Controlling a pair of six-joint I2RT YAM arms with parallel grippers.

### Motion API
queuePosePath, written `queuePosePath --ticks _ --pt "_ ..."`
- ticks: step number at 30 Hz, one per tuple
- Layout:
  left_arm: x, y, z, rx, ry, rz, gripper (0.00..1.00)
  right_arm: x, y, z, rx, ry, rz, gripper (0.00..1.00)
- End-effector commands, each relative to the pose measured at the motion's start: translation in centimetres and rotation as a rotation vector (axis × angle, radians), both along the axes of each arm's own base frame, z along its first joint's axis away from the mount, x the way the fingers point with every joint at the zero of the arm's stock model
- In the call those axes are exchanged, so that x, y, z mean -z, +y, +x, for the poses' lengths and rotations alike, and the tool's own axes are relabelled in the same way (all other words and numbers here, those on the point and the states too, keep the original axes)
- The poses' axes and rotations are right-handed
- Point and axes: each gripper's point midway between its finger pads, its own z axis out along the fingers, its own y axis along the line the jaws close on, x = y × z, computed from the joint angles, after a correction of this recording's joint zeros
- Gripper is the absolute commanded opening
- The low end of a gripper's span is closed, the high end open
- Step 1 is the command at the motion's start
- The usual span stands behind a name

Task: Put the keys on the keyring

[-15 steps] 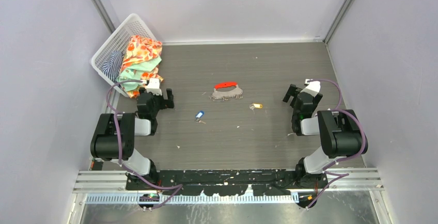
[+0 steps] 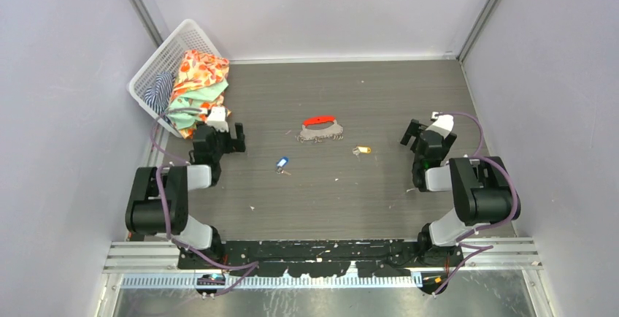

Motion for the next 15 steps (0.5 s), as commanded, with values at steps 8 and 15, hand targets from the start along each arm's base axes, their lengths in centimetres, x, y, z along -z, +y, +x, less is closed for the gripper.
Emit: queuePosePath --ticks 8,15 --pt "-13.1 -0.2 -3.7 0.093 0.231 0.076 1.0 -17.0 0.0 0.2 0.269 -0.269 0.493 1.0" --pt "-17.4 0.2 -11.2 0.12 0.382 0.132 1.0 -20.7 8.1 -1.5 -0.171 -0.155 0.624 1.0"
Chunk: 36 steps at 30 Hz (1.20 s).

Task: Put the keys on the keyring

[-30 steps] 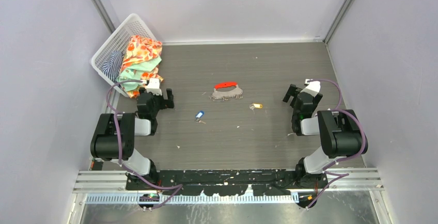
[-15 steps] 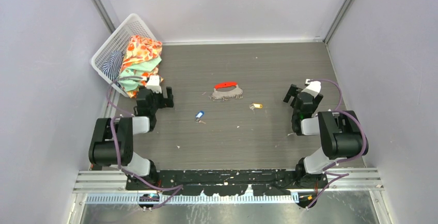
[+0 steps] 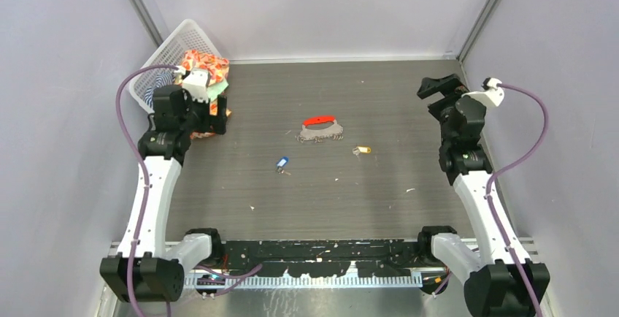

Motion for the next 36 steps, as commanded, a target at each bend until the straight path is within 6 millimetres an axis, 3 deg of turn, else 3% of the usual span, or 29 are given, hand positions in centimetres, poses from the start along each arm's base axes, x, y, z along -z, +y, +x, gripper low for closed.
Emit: queuePosePath --ticks 1,6,10,13,19,27,36 --pt "2.3 0.2 -7.4 0.038 0.302 0.042 1.0 4.2 5.4 -0.8 -0.276 0.224 0.083 1.0" --pt "3.0 -0.1 -8.7 0.072 0.455 0.041 1.0 7.3 8.9 -0.1 -0.408 0.377 0.05 1.0" --pt "3.8 0.1 -7.7 0.107 0.502 0.078 1.0 9.4 12.3 1.6 -0.458 0.446 -0.1 1.0" --pt "4.8 -0.1 -6.5 0.125 0.522 0.077 1.0 12.4 15.3 3.5 -0.542 0.527 -0.151 0.98" --pt "7.1 -2.0 -5.3 0.231 0.564 0.049 1.0 16.8 19.7 5.6 -0.678 0.615 -0.226 0.9" --pt "9.4 -4.1 -3.9 0.304 0.611 0.076 1.0 20.9 23.4 7.9 -0.812 0.67 -0.188 0.74" --pt "9.7 -4.4 -2.9 0.315 0.606 0.09 1.0 23.9 25.0 8.1 -0.861 0.728 -0.131 0.67"
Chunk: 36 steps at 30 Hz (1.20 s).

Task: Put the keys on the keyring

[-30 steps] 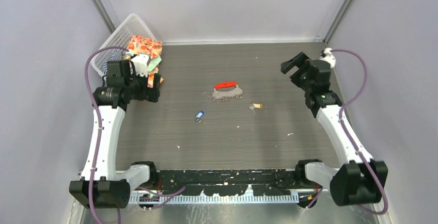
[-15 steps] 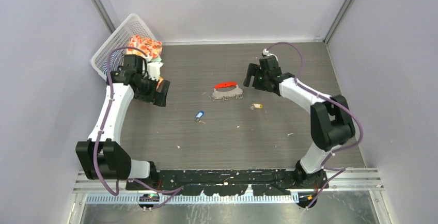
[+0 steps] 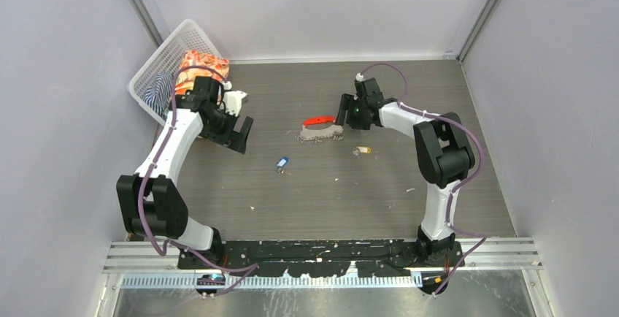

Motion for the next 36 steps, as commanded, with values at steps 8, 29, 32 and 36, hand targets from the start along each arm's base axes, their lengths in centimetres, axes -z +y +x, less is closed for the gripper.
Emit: queuePosePath --ticks 8,29,32,36 --pt "-1.3 -0.2 1.7 0.027 -0.085 0.01 0.99 -0.1 2.2 1.3 -0.032 -0.018 0.065 0.48" --pt "-2.0 -2.0 1.9 0.083 -0.066 -0.033 0.94 -9.1 7.1 -0.8 -0.27 -0.288 0.085 0.01" --pt "-3.5 -3.2 2.2 0.115 -0.108 -0.099 0.93 -11.7 8.3 -2.5 -0.34 -0.375 0.06 0.01" --pt "-5.9 -4.8 2.4 0.193 -0.173 -0.173 0.92 -14.4 9.4 -4.5 -0.403 -0.449 0.044 0.01"
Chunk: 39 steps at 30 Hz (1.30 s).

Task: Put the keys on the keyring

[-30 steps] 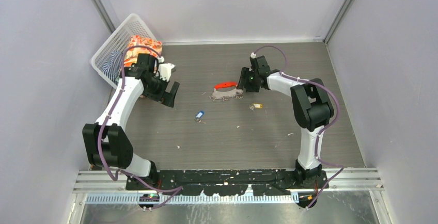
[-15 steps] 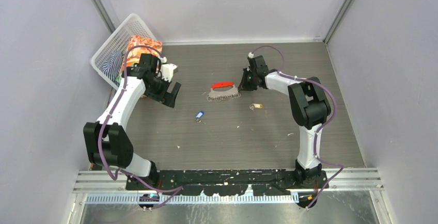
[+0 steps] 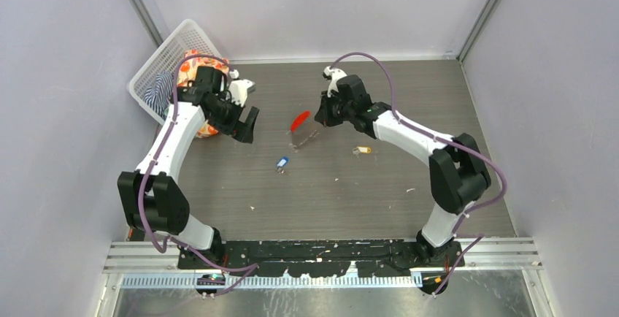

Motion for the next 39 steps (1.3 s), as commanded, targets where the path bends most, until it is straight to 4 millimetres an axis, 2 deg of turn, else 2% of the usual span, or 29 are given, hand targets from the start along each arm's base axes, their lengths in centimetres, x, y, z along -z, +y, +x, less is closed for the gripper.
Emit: queuePosePath --ticks 1,7,12,17,21,26,30,35,39 --pt "-4.6 -2.7 0.4 0.126 -0.125 -0.123 0.92 -6.0 1.4 -1.2 -0.087 -0.193 0.02 0.01" --pt "-9.0 -6.2 -1.6 0.343 -0.262 -0.269 0.94 -11.2 3.3 -5.3 -0.219 -0.306 0.032 0.01" --pt "-13.7 -9.6 -5.9 0.632 -0.468 -0.331 0.95 -15.7 3.9 -9.4 -0.307 -0.345 0.108 0.01" --pt "-14.5 -11.8 -9.7 0.759 -0.532 -0.348 0.9 -19.3 4.5 -14.3 -0.41 -0.343 0.237 0.01" --pt "-15.7 -12.6 -11.6 0.783 -0.601 -0.385 0.83 -21.8 4.6 -18.5 -0.504 -0.342 0.327 0.01" --pt "-17.5 -13.2 -14.1 0.791 -0.589 -0.482 0.67 -24.0 4.6 -22.8 -0.605 -0.335 0.417 0.01" --pt "-19.0 -14.1 -16.4 0.807 -0.535 -0.598 0.66 -25.4 4.8 -25.2 -0.661 -0.343 0.457 0.01" --pt "-20.3 -14.9 -18.7 0.829 -0.485 -0.692 0.65 -26.6 5.0 -26.6 -0.685 -0.365 0.476 0.01" --pt "-20.6 -14.9 -19.6 0.85 -0.492 -0.701 0.63 -26.6 5.4 -26.8 -0.688 -0.371 0.466 0.01"
